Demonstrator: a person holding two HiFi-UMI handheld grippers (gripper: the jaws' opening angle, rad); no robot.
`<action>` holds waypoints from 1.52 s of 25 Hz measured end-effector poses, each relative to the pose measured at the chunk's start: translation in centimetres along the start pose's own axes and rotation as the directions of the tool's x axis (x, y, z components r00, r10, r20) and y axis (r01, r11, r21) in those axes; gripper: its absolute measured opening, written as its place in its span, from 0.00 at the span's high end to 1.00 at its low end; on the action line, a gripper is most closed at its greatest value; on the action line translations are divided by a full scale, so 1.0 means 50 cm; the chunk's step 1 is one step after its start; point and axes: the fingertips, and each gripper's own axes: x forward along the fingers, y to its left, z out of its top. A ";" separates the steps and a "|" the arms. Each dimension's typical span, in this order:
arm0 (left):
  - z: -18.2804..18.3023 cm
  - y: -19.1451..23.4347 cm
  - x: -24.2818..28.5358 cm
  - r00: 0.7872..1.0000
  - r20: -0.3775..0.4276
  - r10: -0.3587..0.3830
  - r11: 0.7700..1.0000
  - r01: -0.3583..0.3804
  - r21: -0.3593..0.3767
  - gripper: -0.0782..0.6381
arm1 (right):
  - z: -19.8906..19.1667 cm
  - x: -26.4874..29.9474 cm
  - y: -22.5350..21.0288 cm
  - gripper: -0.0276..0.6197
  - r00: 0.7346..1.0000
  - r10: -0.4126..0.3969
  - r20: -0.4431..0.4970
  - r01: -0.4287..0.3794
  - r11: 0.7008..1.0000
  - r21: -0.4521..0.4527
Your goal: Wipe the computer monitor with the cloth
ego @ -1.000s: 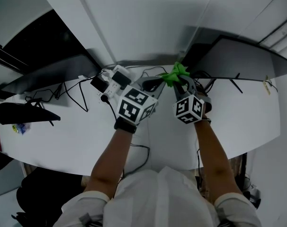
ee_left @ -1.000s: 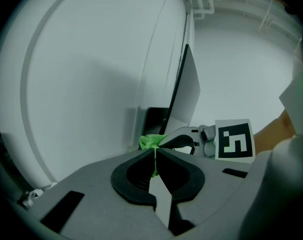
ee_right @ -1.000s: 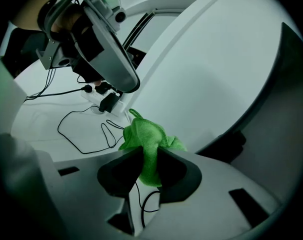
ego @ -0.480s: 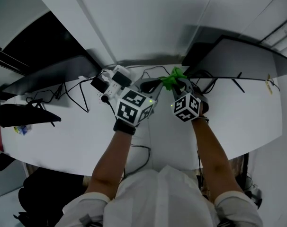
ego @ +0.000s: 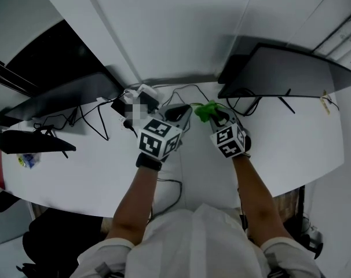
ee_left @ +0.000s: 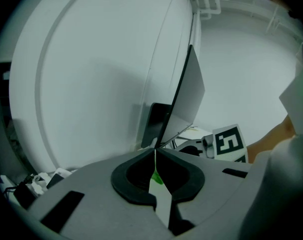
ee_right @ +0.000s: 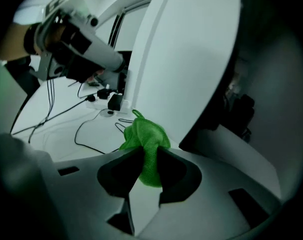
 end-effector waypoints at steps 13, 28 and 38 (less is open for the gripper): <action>0.072 -0.017 -0.153 0.958 0.279 0.073 0.994 -0.092 0.053 0.86 | -0.042 -0.409 -0.123 0.83 0.877 -0.317 0.361 0.108 0.863 0.494; 0.176 -0.044 -0.333 0.856 0.483 0.182 0.973 -0.228 0.039 0.86 | 0.014 -0.701 -0.178 0.83 0.680 -0.519 0.519 0.218 0.818 0.532; 0.178 -0.068 -0.353 0.850 0.501 0.164 0.977 -0.211 0.038 0.86 | 0.037 -0.716 -0.150 0.83 0.682 -0.502 0.532 0.240 0.840 0.486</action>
